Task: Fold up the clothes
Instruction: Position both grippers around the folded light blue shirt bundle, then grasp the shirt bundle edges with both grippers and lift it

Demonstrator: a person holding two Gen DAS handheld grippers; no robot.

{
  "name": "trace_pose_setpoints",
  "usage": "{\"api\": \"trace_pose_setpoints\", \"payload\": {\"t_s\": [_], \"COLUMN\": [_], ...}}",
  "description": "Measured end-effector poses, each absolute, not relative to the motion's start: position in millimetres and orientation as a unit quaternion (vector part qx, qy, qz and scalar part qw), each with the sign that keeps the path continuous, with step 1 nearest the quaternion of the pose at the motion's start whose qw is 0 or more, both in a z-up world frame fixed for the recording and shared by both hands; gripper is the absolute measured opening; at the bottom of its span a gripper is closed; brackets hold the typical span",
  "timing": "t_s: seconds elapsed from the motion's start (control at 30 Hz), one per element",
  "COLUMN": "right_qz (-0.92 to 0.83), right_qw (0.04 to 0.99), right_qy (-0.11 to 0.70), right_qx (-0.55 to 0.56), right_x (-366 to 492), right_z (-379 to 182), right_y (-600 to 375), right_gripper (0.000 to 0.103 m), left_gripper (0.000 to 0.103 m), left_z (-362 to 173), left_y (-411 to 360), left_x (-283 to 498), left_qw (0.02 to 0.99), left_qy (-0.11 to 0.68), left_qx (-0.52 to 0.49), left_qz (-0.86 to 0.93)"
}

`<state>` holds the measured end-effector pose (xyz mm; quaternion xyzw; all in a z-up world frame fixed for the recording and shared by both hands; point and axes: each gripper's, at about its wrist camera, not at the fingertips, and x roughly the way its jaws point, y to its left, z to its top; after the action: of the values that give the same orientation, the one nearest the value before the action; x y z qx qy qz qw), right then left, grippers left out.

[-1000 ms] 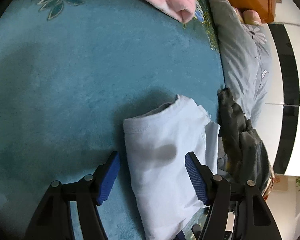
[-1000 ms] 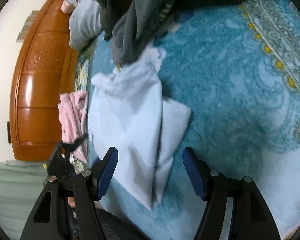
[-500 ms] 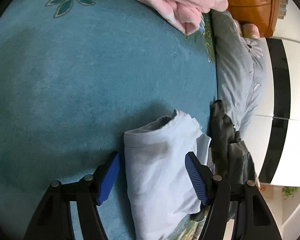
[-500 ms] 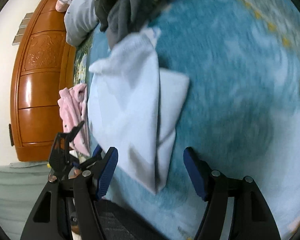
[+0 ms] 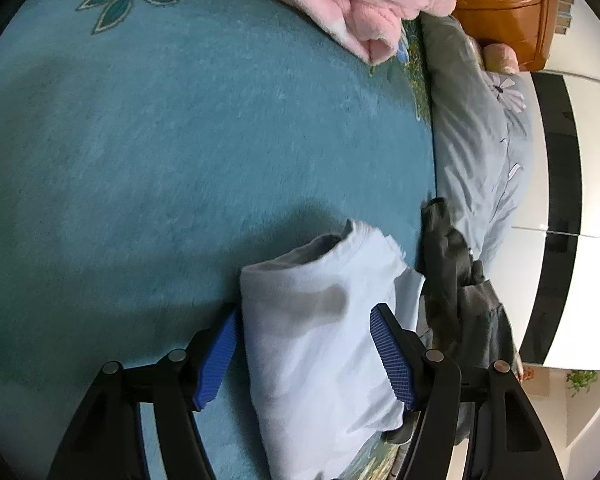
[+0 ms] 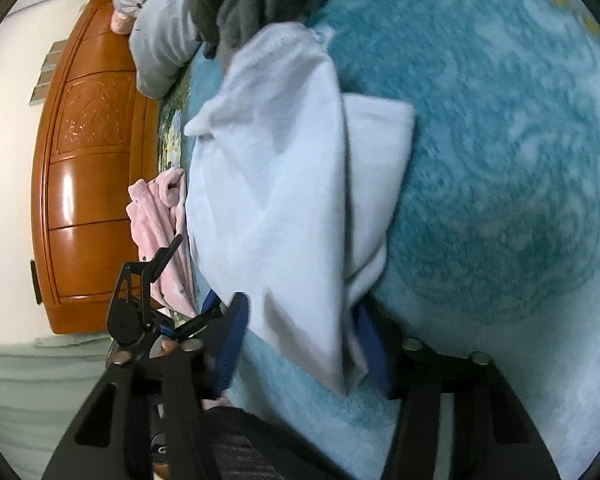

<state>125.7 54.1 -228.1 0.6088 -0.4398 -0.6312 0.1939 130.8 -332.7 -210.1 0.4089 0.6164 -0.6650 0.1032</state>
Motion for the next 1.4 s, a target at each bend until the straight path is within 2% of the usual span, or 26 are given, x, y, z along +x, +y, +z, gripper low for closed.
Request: {"api": "trace_pose_setpoints", "payload": {"t_s": [0.13,0.17,0.2,0.27,0.37,0.6,0.8,0.83,1.0,1.1,1.13,1.17,1.2,1.4], "right_qz": [-0.631,-0.634,-0.639,-0.636,-0.638,-0.657,-0.681,-0.682,-0.671,-0.666,-0.667,-0.668,-0.670,-0.677], "right_qw": [0.194,0.195,0.196,0.190,0.190,0.229,0.252,0.250,0.208,0.200,0.201,0.201,0.202,0.205], "right_qy": [-0.439,-0.439,-0.437,-0.443,-0.438,-0.422,-0.372,-0.364,-0.370,-0.400,-0.395,-0.391,-0.387,-0.361], "right_qx": [0.609,0.606,0.602,0.603,0.604,0.580,0.578,0.582,0.608,0.597,0.598,0.600,0.601,0.608], "right_x": [119,116,112,106,103,98,104,106,125,136,136,136,136,136], "right_z": [-231,-230,-229,-229,-224,-182,-145,-144,-176,-179,-179,-179,-180,-181], "right_y": [49,49,47,45,41,62,106,115,153,171,172,173,175,181], "right_gripper": [0.049,0.043,0.030,0.019,0.015,0.011,0.010,0.010,0.010,0.010,0.010,0.010,0.010,0.011], "left_gripper": [0.069,0.065,0.060,0.035,0.017,0.011,0.012,0.015,0.019,0.026,0.037,0.057,0.066,0.068], "left_z": [-212,-212,-211,-210,-211,-183,-168,-169,-166,-158,-155,-155,-156,-186], "left_y": [-336,-336,-337,-337,-337,-313,-266,-259,-232,-229,-231,-233,-235,-228], "left_x": [127,127,127,129,132,148,168,165,149,145,145,145,143,119], "left_qw": [0.105,0.106,0.112,0.125,0.132,0.121,0.083,0.076,0.041,0.029,0.027,0.026,0.025,0.020], "left_qy": [0.613,0.610,0.604,0.591,0.592,0.555,0.547,0.539,0.478,0.466,0.471,0.480,0.487,0.484], "left_qx": [0.408,0.409,0.412,0.422,0.422,0.439,0.465,0.477,0.534,0.528,0.516,0.506,0.496,0.537], "left_qz": [-0.669,-0.670,-0.673,-0.677,-0.674,-0.697,-0.691,-0.690,-0.697,-0.710,-0.714,-0.717,-0.718,-0.690]}}
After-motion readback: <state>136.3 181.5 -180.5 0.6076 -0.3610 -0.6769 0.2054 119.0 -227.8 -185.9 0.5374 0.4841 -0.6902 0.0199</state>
